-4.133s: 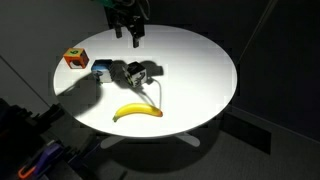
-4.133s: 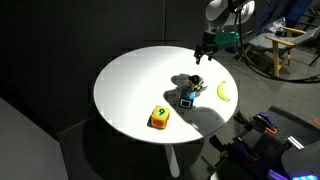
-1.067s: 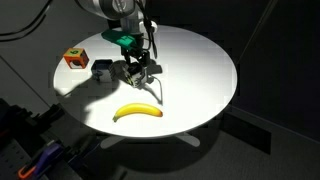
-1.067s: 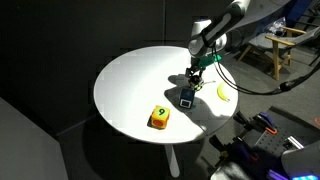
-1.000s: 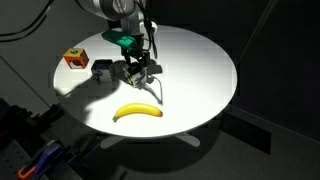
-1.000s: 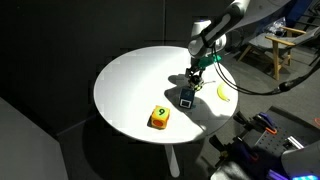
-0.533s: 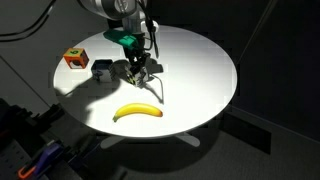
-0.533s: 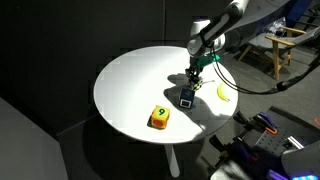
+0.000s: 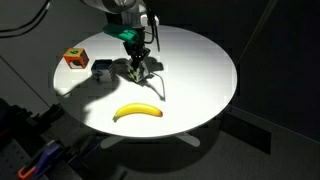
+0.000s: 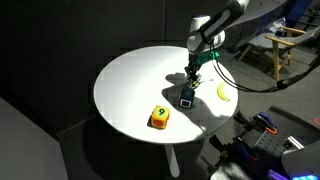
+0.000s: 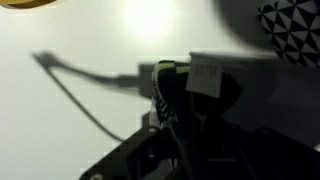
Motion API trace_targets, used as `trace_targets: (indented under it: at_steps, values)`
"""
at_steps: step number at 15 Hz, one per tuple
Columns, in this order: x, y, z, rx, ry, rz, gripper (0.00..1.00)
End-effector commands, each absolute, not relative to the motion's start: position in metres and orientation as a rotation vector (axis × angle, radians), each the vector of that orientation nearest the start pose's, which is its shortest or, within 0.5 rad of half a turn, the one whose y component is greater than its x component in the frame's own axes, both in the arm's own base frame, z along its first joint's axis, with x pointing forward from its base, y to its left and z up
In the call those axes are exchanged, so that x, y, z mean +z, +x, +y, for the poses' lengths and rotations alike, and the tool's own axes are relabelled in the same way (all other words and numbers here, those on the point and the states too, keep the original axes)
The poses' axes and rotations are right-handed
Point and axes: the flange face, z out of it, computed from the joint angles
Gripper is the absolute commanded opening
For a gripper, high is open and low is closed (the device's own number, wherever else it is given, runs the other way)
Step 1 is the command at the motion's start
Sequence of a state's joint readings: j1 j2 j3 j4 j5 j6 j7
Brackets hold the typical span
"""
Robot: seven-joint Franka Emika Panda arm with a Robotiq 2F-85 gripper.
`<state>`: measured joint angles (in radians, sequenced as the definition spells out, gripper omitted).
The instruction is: Move the A cube to the left
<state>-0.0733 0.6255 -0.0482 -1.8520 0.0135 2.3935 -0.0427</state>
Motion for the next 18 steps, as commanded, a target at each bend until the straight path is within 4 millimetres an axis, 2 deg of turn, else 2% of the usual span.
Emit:
trace_targets:
  at_steps: [1, 6, 11, 14, 15, 16, 18]
  values:
    - [0.206, 0.629, -0.074, 0.115, -3.152, 0.081, 0.06]
    - [0.235, 0.631, -0.071, 0.064, -3.152, 0.073, 0.07]
    - [0.252, 0.63, -0.068, 0.081, -3.149, 0.085, 0.07]
    - [0.256, 0.628, -0.068, 0.11, -3.147, 0.091, 0.07]
    - [0.245, 0.633, -0.068, 0.09, -3.145, 0.101, 0.07]
    - [0.246, 0.633, -0.068, 0.092, -3.145, 0.102, 0.2]
    - [0.244, 0.632, -0.068, 0.098, -3.145, 0.102, 0.2]
